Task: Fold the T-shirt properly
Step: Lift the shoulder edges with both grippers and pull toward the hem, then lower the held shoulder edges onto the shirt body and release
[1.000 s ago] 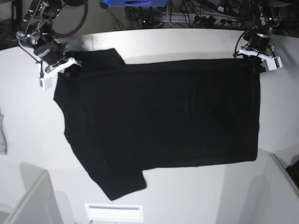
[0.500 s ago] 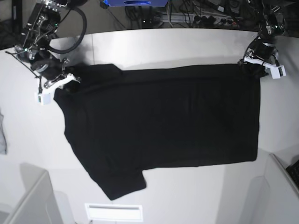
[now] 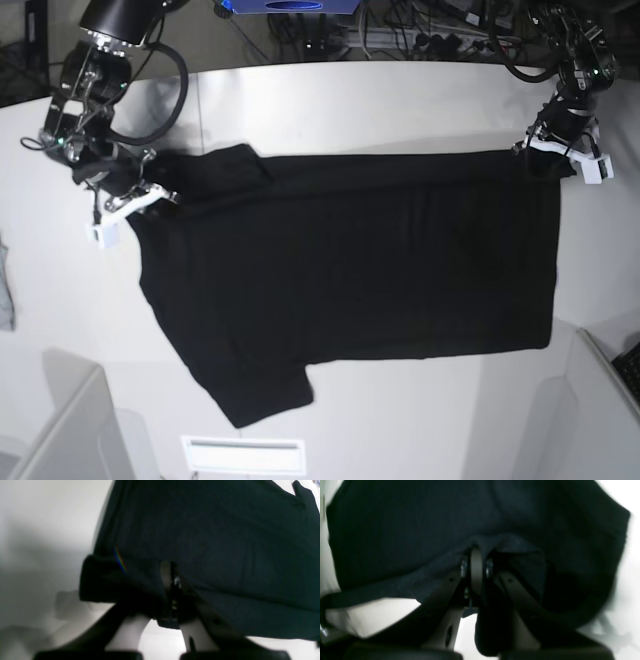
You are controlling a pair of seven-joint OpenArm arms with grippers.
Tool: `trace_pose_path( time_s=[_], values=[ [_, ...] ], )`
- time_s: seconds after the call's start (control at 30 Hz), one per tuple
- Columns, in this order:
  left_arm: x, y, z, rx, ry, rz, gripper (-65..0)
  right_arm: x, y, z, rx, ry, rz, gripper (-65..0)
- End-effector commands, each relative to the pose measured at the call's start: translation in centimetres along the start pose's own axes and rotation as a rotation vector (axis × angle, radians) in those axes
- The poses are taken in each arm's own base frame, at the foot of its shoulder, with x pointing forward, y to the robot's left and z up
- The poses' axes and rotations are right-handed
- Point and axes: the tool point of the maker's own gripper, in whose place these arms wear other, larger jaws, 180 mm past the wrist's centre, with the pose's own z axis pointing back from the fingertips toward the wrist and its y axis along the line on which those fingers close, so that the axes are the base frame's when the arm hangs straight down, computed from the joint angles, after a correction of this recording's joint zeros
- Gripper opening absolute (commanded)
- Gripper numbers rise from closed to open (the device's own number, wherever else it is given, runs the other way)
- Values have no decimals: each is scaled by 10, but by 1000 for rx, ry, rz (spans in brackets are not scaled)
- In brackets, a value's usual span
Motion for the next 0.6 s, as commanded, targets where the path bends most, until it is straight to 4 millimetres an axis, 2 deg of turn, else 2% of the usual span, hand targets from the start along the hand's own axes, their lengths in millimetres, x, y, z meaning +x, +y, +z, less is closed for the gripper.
trace_pose_path(
  time_s=[0.0,0.57],
  values=[
    [18,0,0,3,-48,-30,-650,17,8,1,21,-45,17,-650],
    [28,0,-23,27,-8,-43,-650,35,9,-24,48,-15,-19,-650]
  ],
)
